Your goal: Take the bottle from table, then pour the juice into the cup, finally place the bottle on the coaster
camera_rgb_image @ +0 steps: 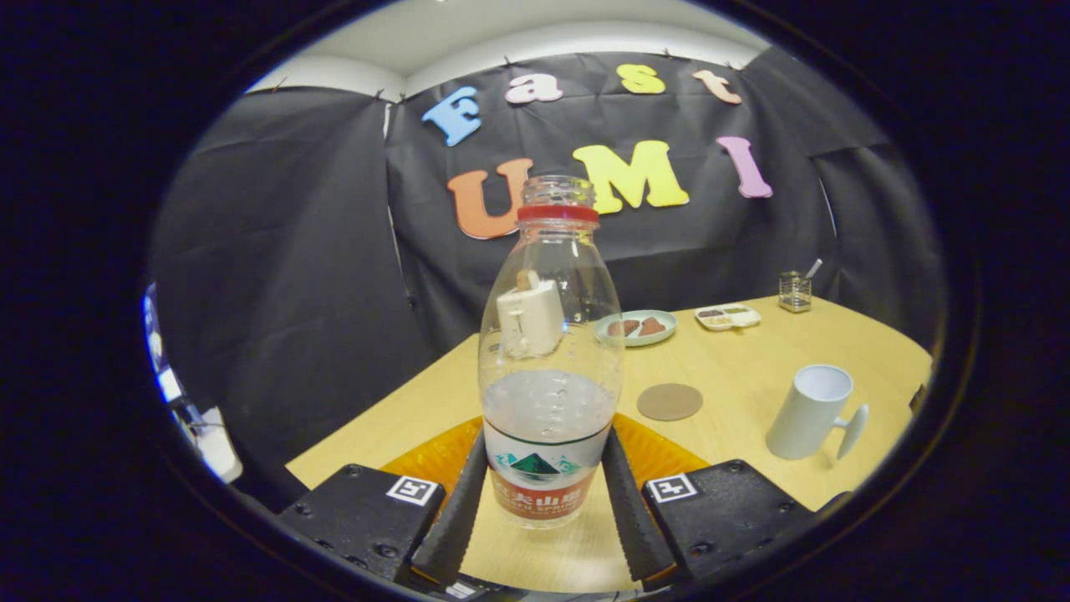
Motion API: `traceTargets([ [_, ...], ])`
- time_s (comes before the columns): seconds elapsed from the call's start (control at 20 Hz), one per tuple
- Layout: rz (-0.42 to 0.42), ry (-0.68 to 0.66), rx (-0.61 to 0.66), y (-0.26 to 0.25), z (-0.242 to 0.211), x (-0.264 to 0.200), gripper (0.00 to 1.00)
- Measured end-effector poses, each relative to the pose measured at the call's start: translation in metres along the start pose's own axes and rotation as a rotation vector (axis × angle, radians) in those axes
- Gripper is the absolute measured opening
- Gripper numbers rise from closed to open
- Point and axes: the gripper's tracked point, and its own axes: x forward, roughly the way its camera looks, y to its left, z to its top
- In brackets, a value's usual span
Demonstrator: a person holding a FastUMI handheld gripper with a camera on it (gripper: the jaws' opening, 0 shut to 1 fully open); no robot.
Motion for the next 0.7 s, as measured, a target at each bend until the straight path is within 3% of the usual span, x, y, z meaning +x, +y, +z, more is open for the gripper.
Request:
traceTargets([
  [0.25, 0.096, -0.009, 0.277, 0.005, 0.007, -0.001, 0.76],
  [0.7, 0.113, -0.056, 0.769, -0.035, 0.02, 0.004, 0.75],
])
